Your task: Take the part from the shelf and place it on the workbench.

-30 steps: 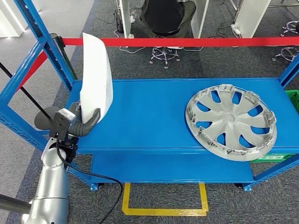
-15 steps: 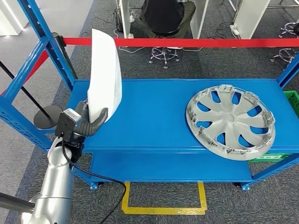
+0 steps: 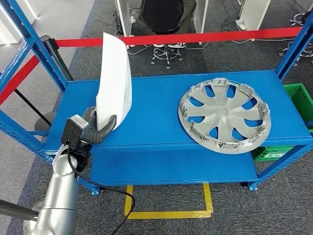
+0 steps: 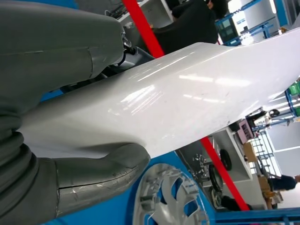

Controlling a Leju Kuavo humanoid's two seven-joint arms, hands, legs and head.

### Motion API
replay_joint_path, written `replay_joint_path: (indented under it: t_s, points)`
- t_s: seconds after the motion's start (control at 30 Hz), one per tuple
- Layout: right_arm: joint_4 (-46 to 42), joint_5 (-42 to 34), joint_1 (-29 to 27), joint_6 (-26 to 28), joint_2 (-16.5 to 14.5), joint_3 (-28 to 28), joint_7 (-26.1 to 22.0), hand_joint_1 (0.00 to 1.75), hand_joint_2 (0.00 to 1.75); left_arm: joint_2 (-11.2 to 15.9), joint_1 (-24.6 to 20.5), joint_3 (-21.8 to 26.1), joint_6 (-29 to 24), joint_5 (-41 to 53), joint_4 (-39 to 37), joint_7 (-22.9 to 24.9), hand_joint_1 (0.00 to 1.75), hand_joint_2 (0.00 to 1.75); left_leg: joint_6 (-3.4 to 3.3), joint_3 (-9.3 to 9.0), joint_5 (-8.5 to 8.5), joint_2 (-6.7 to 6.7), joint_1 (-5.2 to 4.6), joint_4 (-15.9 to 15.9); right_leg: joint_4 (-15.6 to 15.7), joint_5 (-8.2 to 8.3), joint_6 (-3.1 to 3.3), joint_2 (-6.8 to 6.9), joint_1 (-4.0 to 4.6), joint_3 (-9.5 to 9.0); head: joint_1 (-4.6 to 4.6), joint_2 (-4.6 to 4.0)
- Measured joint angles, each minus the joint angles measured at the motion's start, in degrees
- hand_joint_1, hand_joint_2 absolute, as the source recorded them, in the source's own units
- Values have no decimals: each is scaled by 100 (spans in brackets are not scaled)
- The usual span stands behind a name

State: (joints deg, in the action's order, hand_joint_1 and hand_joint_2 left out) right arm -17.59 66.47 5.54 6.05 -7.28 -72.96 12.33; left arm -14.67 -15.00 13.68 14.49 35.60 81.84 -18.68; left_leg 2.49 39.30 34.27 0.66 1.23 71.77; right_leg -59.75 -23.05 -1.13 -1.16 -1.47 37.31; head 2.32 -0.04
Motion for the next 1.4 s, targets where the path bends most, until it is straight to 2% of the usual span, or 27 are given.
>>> replay_joint_path:
  t_s: [0.03, 0.07, 0.2, 0.23, 0.33, 0.37, 0.4, 0.47, 0.5, 0.53, 0.6, 0.63, 0.7, 0.73, 0.8, 0.87, 0.9, 1.0, 1.03, 1.07, 1.1, 1.17, 1.23, 1.27, 1.33, 1.37, 1.4]
  points:
    - [0, 1, 0, -9, 0, 0, 0, 0, 0, 3, 3, 0, 0, -2, -10, 1, 175, 175, -26, 13, 64, -4, -11, 159, 0, 46, 6, -3, 12, 57, 0, 0]
    - [0, 1, 1, -23, 0, 0, 0, 0, 0, 6, 4, -3, 0, -6, -18, 2, 175, 175, -61, -88, 23, -5, -25, 92, 0, 96, 7, -10, 24, 115, -1, 0]
    - [4, 7, 17, -85, -3, 0, -5, 0, 0, 21, -26, -60, -19, -53, -24, 11, 175, 175, -207, -1013, -379, -56, -112, -1299, 11, 300, -67, -46, 45, 279, -2, 0]
    - [5, 11, 18, -93, -4, 0, -3, 0, 0, 24, -32, -77, -27, -68, -25, 13, 175, 175, -212, -1093, -408, -70, -132, -1460, 34, 356, -105, -46, 43, 291, -3, 0]
    - [11, 28, -3, -98, -4, 0, 18, 0, 0, 36, -25, -91, -44, -110, -36, 16, 175, 175, -265, -1011, -570, -59, -158, -1528, 156, 490, -221, -34, 19, 304, -7, 0]
    - [13, 33, -13, -99, -4, 0, 26, 0, 0, 38, -23, -93, -46, -121, -39, 16, 175, 175, -309, -961, -645, -49, -151, -1544, 107, 387, -248, -14, 18, 343, -12, 0]
    - [14, 38, -23, -103, -5, 0, 31, 0, 0, 38, -23, -97, -46, -129, -42, 16, 175, 175, -346, -899, -722, -39, -140, -1560, -70, 170, -270, 11, 21, 411, -22, 0]
    - [17, 44, -27, -109, -8, 0, 35, 0, 0, 39, -14, -98, -46, -136, -46, 16, 175, 175, -399, -755, -851, -24, -144, -1561, -787, -441, -302, 57, 27, 595, -35, 0]
    - [19, 45, -27, -110, -9, 0, 34, 0, 0, 41, -6, -97, -46, -136, -51, 16, 175, 175, -409, -680, -912, -16, -154, -1559, -1181, -648, -315, 64, 30, 660, -38, 0]
    - [20, 45, -25, -112, -9, 0, 33, 0, 0, 43, 3, -96, -46, -136, -58, 16, 175, 175, -415, -603, -974, -7, -166, -1556, -1457, -721, -321, 65, 33, 664, -37, 0]
    - [20, 46, -22, -137, -9, 0, 21, 0, 0, 54, 18, -93, -47, -140, -70, 16, 175, 175, -407, -455, -1091, 4, -184, -1549, -1407, -539, -306, 67, 43, 375, -37, 0]
    - [20, 49, -16, -166, -9, 2, 3, 0, 0, 62, 20, -91, -48, -148, -74, 16, 175, 175, -395, -391, -1145, 6, -190, -1542, -1075, -422, -286, 74, 49, 72, -37, 0]
    - [20, 57, 8, -235, -9, 9, -49, 0, 0, 82, 19, -89, -44, -198, -77, 16, 175, 175, -351, -305, -1235, 14, -209, -1525, -229, -445, -235, 101, 74, -571, -30, 0]
    - [22, 65, 20, -259, -9, 14, -70, 0, 0, 89, 16, -88, -26, -258, -79, 14, 175, 175, -326, -289, -1277, 21, -214, -1521, 64, -511, -208, 109, 87, -752, -28, 0]
    - [27, 83, 27, -279, -12, 20, -93, 0, 0, 95, 13, -84, 39, -436, -84, 4, 175, 175, -267, -276, -1367, 32, -212, -1535, 237, -529, -137, 103, 103, -787, -24, 0]
    - [39, 95, 24, -273, -15, 22, -91, 0, 0, 103, 14, -77, 89, -557, -87, -5, 175, 175, -191, -217, -1286, 8, -203, -1500, 255, -420, -50, 106, 85, -707, -21, 0]
    - [44, 96, 25, -259, -16, 22, -89, 0, 0, 114, 16, -74, 91, -570, -87, -5, 175, 175, -148, -153, -1094, -8, -195, -1369, 265, -348, -13, 111, 70, -649, -7, 0]
    - [48, 106, 26, -195, -13, 22, -88, 0, 0, 142, 22, -75, 68, -556, -88, -5, 175, 175, -45, 149, -271, -34, -140, -333, 262, -131, 22, 110, 55, -389, 26, 0]
    - [48, 109, 23, -183, -14, 22, -89, 0, 0, 144, 29, -77, 62, -554, -88, -5, 175, 175, -22, 197, -169, -36, -122, -7, 259, -63, 10, 109, 48, -297, 25, 0]
    - [48, 110, 19, -177, -14, 22, -89, 0, 0, 147, 34, -78, 59, -554, -88, -5, 175, 175, -1, 166, -204, -37, -104, 157, 256, 3, -8, 108, 36, -209, 26, 0]
    - [49, 111, 18, -174, -15, 22, -90, 0, 0, 148, 38, -79, 57, -552, -88, -5, 175, 175, 22, 37, -344, -39, -85, 114, 253, 64, -30, 107, 18, -128, 25, 0]
    - [46, 115, 20, -141, -11, 22, -98, 0, 0, 154, 36, -83, 55, -552, -88, -5, 175, 175, 77, -503, -609, -50, -30, -501, 241, 183, -98, 96, -18, 15, 34, 0]
    - [40, 108, 25, -55, -4, 22, -155, 0, 0, 160, 41, -86, 47, -554, -84, -5, 175, 175, 55, -1064, -555, -84, 0, -1304, 223, 299, -188, 79, -26, 111, 48, 0]
    - [37, 96, 25, -14, -1, 22, -190, 0, 0, 163, 53, -87, 43, -555, -81, -4, 175, 175, 11, -1200, -486, -99, -5, -1531, 230, 361, -233, 73, -25, 135, 58, 0]
    - [37, 66, 10, -1, -1, 22, -209, 0, 0, 173, 93, -76, 42, -559, -80, 4, 175, 175, -118, -1162, -492, -95, -24, -1603, 280, 477, -318, 70, -39, 163, 57, 0]
    - [37, 57, -5, -21, 0, 22, -184, 0, 0, 177, 108, -69, 44, -562, -80, 10, 175, 175, -178, -1110, -542, -85, -28, -1592, 263, 428, -347, 78, -47, 195, 51, 0]
    - [37, 52, -18, -40, -1, 22, -147, 0, 0, 180, 117, -62, 48, -569, -81, 15, 175, 175, -239, -1047, -603, -75, -31, -1587, 141, 265, -364, 85, -46, 249, 41, 0]
